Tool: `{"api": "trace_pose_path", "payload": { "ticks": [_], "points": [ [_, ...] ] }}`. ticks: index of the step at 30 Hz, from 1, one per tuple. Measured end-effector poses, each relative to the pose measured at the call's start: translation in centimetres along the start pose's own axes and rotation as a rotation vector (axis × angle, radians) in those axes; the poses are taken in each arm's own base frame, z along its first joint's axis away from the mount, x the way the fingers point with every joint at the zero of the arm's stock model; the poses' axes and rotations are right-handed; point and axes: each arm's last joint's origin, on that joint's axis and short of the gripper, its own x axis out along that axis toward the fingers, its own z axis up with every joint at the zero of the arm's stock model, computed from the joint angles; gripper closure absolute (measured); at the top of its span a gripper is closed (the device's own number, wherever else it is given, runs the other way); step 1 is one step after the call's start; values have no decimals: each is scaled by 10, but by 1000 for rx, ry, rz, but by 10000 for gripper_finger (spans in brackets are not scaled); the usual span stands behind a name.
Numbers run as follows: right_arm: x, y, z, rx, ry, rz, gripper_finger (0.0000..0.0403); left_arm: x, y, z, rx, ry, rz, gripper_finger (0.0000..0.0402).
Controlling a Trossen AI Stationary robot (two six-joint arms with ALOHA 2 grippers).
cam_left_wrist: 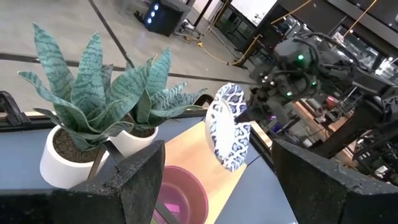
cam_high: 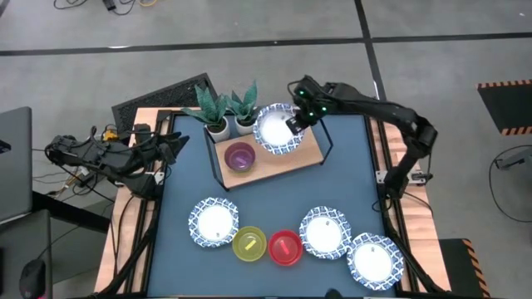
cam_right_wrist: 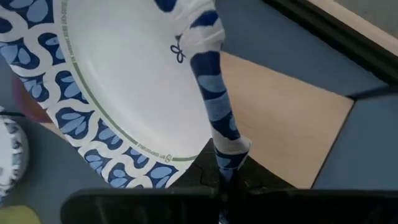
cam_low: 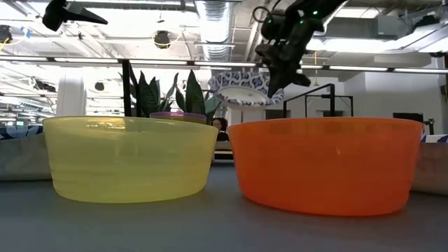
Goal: Place and stack bowls onto a shelf
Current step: Put the white pattern bowl on the shelf
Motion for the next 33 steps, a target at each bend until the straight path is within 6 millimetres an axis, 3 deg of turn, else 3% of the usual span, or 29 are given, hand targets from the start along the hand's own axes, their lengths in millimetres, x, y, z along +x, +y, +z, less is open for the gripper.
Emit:
{"api": "trace_pose_path", "payload": {
  "ticks": [10, 18, 33],
  "points": [
    [29, 14, 4, -231, 121, -56, 382, 0, 0, 0, 3, -10, 10, 123],
    [36, 26, 13, -406, 165, -121, 382, 0, 1, 0, 2, -15, 14, 123],
    [54, 11, 18, -450, 261, -166, 382, 0, 1, 0, 1, -16, 15, 123]
  ]
}}
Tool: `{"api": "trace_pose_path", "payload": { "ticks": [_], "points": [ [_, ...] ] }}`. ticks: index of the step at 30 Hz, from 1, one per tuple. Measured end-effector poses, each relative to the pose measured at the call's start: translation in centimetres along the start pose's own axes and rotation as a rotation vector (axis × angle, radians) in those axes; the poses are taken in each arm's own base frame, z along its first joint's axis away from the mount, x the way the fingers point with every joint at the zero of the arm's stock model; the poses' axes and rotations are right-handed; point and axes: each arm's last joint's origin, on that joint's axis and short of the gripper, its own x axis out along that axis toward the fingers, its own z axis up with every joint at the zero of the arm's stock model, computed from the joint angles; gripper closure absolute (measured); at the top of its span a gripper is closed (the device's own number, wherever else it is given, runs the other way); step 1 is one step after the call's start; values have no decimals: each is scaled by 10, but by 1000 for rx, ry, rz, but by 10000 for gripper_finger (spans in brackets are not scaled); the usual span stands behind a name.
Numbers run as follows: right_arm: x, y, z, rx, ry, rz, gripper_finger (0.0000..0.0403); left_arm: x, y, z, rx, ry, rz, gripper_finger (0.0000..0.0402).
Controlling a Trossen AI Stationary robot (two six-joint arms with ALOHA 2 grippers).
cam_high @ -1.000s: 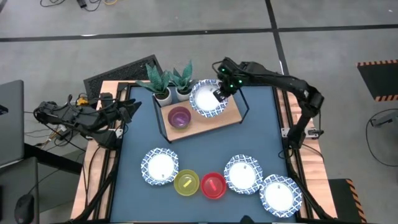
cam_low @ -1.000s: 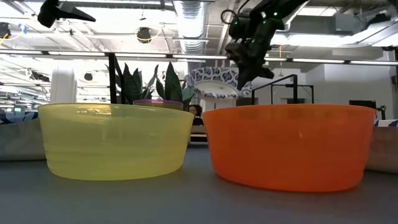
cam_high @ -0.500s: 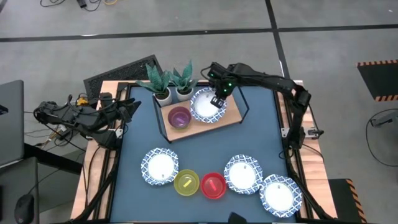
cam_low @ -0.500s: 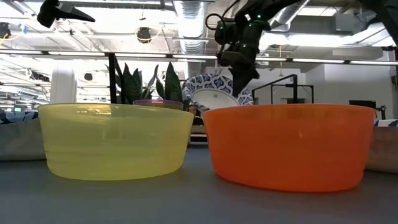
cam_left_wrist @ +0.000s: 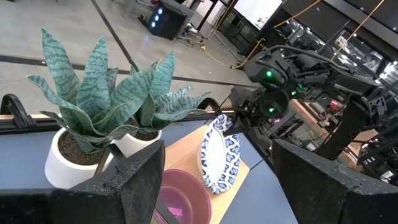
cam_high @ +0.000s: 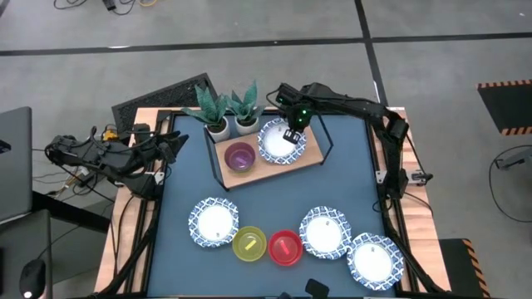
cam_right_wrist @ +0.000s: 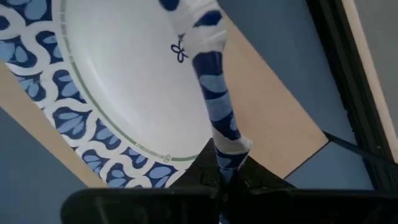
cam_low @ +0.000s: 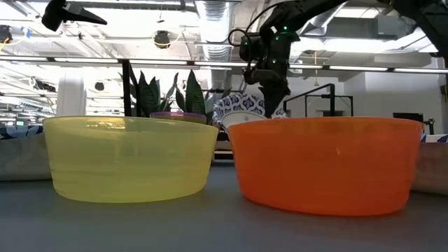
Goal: Place and stack bowls onto a shelf
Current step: Put the white pattern bowl on the shelf, then stack the white patterned bowl on top of the white patterned bowl on the shelf
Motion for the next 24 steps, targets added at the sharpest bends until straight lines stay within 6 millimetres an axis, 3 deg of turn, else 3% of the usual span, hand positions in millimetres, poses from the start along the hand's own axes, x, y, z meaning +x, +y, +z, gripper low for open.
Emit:
{"api": "trace_pose_path", "payload": {
  "ticks": [5, 19, 24],
  "points": [
    [1, 2, -1, -8, 13, 5, 365, 0, 0, 0, -1, -1, 1, 123],
    [0, -1, -2, 42, 25, -12, 206, 0, 1, -1, 16, 5, 10, 123],
    [-33, 3, -2, 83, -36, -19, 192, 0, 1, -1, 16, 5, 10, 123]
  ]
}}
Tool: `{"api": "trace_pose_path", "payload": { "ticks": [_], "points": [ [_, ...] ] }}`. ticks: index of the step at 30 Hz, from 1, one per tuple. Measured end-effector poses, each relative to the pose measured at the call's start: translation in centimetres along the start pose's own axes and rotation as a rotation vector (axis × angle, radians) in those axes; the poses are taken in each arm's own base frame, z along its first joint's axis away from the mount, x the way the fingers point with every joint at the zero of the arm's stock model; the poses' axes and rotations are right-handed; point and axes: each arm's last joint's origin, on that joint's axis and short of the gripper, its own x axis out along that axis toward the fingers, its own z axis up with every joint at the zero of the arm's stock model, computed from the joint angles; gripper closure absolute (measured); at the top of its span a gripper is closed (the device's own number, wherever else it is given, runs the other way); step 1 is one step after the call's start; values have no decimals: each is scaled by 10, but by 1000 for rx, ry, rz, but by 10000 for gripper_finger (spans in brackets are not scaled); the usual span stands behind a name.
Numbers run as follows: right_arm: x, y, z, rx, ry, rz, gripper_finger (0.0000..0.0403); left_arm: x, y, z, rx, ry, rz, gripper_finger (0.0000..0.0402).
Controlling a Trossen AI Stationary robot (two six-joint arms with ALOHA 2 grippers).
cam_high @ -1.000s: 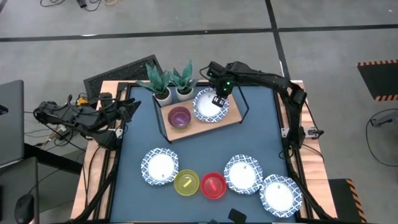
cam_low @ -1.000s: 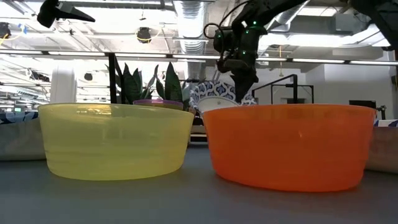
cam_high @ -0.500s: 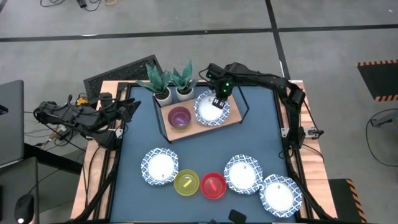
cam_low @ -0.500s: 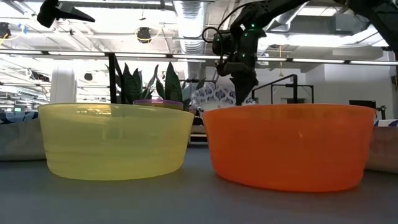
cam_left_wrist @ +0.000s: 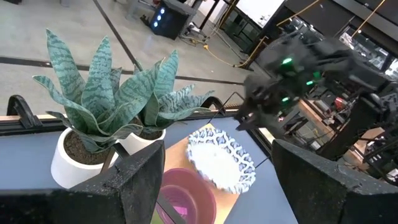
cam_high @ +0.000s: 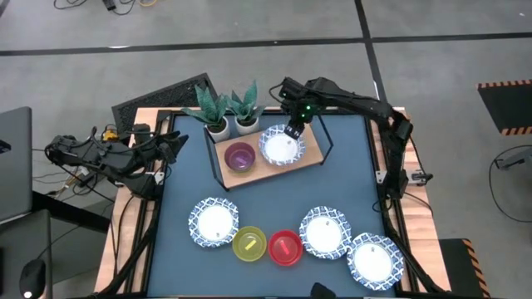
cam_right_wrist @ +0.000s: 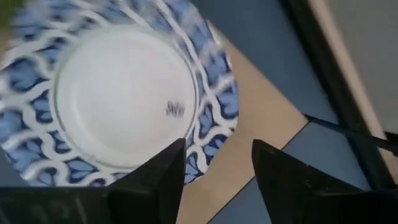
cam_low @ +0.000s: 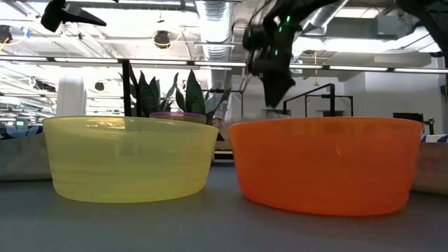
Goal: Place and stack bowls onto a shelf
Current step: Stack the white patterned bowl on top of the white patterned bowl on the shelf
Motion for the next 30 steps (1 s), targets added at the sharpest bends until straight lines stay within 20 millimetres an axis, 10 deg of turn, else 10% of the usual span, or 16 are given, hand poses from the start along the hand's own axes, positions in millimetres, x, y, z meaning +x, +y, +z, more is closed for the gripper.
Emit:
{"api": "trace_pose_path", "payload": {
  "ticks": [6, 15, 30],
  "points": [
    [-44, 40, -13, -98, -95, 38, 199, 0, 0, 0, 0, -1, 1, 123],
    [-86, 95, -83, -161, 129, 57, 200, 0, 0, -1, -11, 19, -14, 123],
    [-13, 144, -193, 7, 277, 248, 200, 0, 3, -3, 27, 44, -1, 123]
  ]
}}
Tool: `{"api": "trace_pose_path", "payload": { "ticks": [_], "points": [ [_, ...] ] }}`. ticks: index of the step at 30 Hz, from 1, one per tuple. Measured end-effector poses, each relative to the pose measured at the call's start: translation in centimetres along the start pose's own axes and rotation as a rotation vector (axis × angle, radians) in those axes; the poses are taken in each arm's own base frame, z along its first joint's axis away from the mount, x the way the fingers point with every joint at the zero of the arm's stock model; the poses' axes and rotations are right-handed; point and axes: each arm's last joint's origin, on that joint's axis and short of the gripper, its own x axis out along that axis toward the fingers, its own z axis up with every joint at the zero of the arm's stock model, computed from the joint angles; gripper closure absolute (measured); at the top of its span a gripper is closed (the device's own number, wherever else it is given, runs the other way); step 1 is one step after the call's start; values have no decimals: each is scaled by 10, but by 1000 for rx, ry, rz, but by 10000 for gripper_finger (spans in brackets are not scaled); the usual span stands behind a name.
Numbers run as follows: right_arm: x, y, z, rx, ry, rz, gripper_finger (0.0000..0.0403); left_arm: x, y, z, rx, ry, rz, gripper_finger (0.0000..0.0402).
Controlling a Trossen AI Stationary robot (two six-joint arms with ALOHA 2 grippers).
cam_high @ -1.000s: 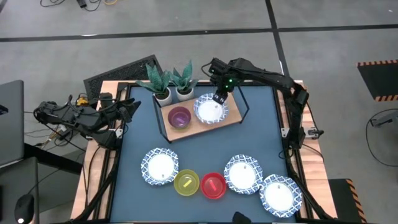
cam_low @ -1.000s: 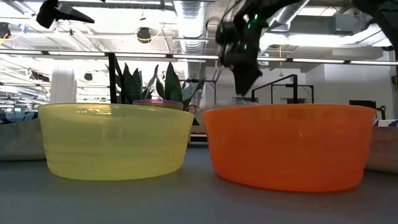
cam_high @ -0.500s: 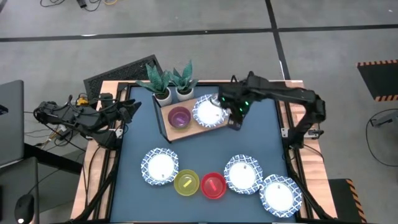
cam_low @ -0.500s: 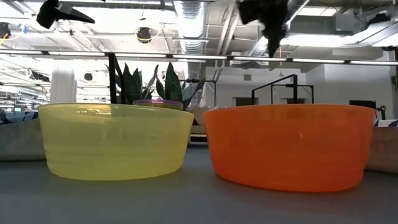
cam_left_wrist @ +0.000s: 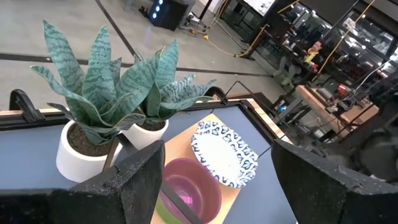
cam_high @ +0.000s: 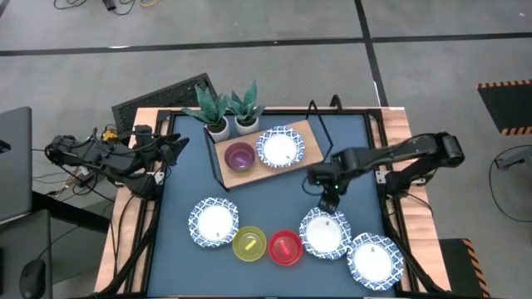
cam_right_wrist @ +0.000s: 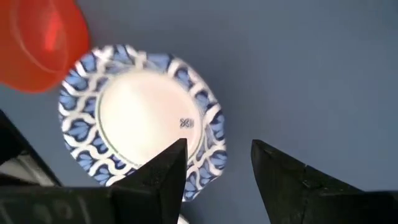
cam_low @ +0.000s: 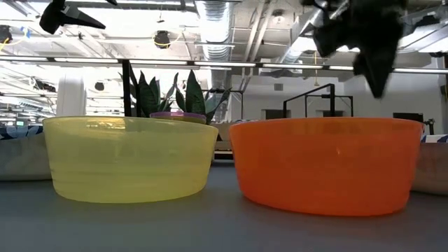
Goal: Place and stack bowls onto a shelf
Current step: Stack the white patterned bowl on top of the white patterned bowl on the shelf
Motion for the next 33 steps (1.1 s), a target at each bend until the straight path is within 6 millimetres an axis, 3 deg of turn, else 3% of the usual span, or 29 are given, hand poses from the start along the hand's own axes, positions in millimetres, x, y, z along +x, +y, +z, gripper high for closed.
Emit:
{"api": "trace_pose_path", "payload": {
  "ticks": [7, 21, 25, 30, 33],
  "points": [
    [42, -1, -19, 13, 71, 31, 200, 0, 0, 0, -3, 1, 0, 123],
    [84, -20, -32, 60, 72, 11, 207, 0, 0, 0, -26, 1, 0, 123],
    [84, -20, -33, 61, 70, 5, 258, 0, 0, 0, -29, 1, 0, 123],
    [83, -19, -33, 54, 71, 12, 372, 0, 0, 0, -29, -5, 4, 123],
    [80, -18, -32, 55, 81, 8, 380, 0, 0, 0, -29, -7, 6, 123]
  ]
}}
